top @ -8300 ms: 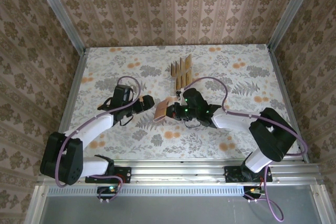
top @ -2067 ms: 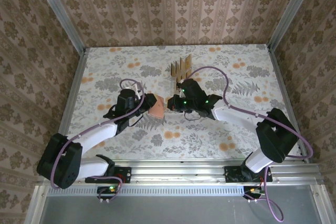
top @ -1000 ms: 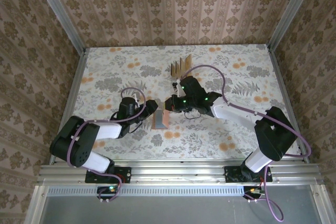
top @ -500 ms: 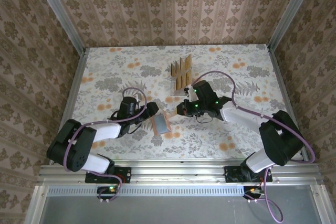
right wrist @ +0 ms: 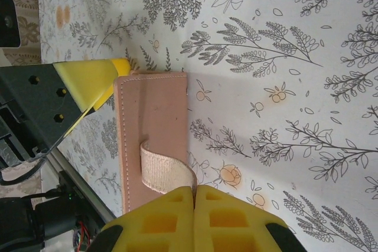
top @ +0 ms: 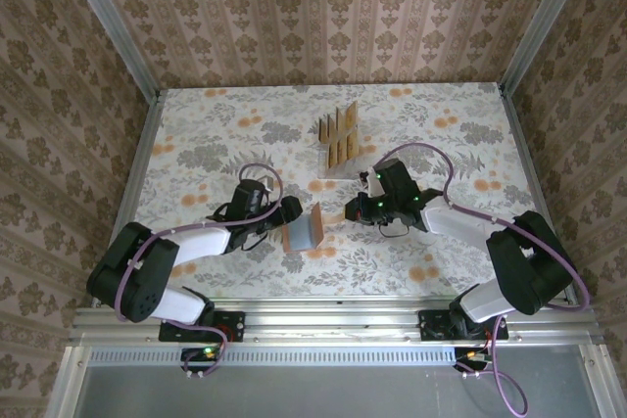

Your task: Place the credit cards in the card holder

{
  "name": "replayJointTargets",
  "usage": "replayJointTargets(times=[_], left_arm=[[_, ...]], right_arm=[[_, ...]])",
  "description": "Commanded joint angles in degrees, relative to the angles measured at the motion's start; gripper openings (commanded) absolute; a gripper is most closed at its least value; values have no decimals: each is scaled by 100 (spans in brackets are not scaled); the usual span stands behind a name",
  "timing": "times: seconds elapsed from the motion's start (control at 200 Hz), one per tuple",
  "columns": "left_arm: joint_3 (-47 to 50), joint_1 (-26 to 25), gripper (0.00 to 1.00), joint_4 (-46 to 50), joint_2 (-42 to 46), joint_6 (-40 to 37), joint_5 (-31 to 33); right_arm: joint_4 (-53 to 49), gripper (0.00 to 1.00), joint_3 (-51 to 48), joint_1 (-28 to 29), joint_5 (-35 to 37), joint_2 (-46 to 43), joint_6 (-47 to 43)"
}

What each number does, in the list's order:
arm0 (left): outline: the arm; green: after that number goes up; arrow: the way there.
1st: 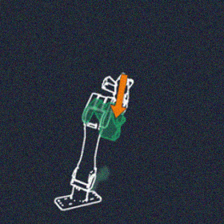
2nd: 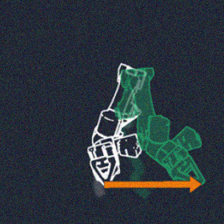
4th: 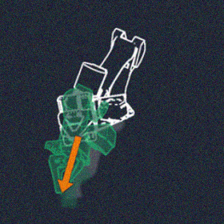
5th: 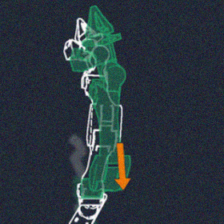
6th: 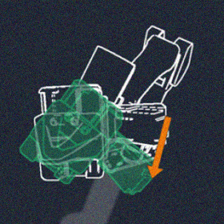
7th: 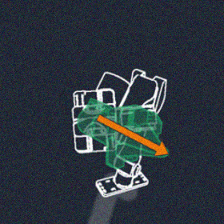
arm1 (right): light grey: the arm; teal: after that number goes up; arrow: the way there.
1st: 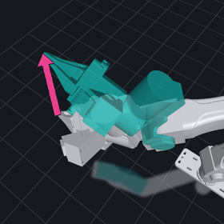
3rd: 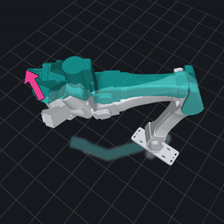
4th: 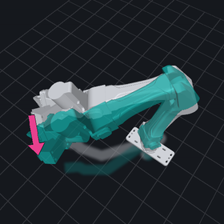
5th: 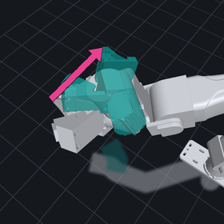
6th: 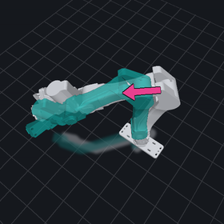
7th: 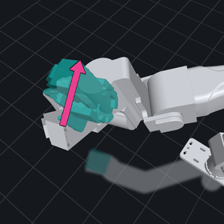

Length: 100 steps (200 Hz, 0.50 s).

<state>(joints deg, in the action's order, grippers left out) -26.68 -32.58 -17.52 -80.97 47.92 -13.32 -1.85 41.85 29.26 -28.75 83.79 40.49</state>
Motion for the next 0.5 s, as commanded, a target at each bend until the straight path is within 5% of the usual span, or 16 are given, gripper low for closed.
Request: replayJointTargets(times=[0.0,0.495], left_arm=[[-34,-47,74,349,218,-198,170],[155,-73,77,823,704,-344,316]], right_arm=[[111,0,-108,-52,104,-201,-6],[237,0,-317,-262,137,-209,63]])
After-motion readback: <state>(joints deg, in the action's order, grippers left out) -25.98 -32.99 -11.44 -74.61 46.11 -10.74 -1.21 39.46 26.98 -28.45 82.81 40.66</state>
